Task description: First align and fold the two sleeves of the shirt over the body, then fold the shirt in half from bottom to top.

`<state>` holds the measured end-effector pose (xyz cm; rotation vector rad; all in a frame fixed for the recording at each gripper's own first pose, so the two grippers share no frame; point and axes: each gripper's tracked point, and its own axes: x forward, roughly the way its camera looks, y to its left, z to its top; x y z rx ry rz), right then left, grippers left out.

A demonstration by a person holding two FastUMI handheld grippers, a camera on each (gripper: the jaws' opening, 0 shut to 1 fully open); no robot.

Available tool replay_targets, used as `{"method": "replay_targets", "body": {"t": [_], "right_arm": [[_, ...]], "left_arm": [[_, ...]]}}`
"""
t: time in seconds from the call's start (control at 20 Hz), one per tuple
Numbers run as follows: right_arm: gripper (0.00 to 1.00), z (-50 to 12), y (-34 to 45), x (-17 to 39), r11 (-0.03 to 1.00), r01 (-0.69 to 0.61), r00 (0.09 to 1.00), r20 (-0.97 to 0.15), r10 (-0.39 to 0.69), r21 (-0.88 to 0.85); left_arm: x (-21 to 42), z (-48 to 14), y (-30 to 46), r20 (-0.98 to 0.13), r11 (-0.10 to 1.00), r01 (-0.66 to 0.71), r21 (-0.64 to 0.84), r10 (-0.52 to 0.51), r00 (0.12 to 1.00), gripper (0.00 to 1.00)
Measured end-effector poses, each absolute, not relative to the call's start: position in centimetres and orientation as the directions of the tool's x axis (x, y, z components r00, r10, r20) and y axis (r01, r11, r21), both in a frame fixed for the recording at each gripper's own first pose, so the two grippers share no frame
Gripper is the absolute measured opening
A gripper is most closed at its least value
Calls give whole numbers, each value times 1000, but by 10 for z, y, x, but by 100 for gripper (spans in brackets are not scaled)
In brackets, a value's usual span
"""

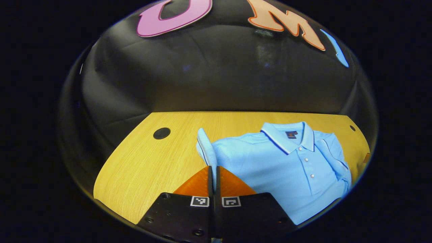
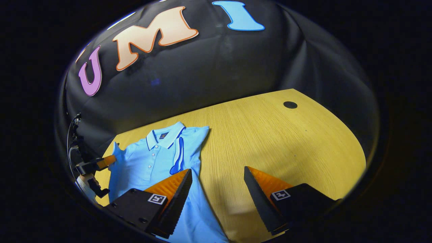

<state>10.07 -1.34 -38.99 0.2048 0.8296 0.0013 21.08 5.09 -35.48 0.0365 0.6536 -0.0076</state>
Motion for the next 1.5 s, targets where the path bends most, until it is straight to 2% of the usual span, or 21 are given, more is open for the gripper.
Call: {"method": "replay_targets", "body": {"t": [0.4,0.7,0.85,0.9,1.05,1.15,1.2,1.5], "right_arm": [[97,-383,-25,95,978,93,681,-728,73,185],[97,-384,-29,98,976,119,687,-725,53,184],[97,-381,-23,98,973,126,693,-719,55,196],[97,-375,-22,99,974,121,705,-707,52,193],[97,-359,-7,88,977,61,731,-675,96,206],[97,-351,-1,77,983,7,748,-654,116,183],[97,-347,-1,69,986,-6,750,-652,115,168],[98,-315,10,22,985,-52,778,-612,142,163]], "left_arm": [[215,-356,-31,-619,990,135,-48,-135,773,0],[209,-380,-49,-671,987,156,-45,-146,727,0],[205,-384,-56,-664,984,149,-98,-176,727,1],[199,-378,-63,-650,975,166,-145,-220,727,15],[186,-356,-55,-603,976,167,-137,-215,768,86],[172,-334,-44,-555,984,167,-71,-177,813,88],[161,-320,-41,-532,984,170,-57,-174,828,96],[91,-268,-29,-458,981,183,-67,-193,868,96]]}}
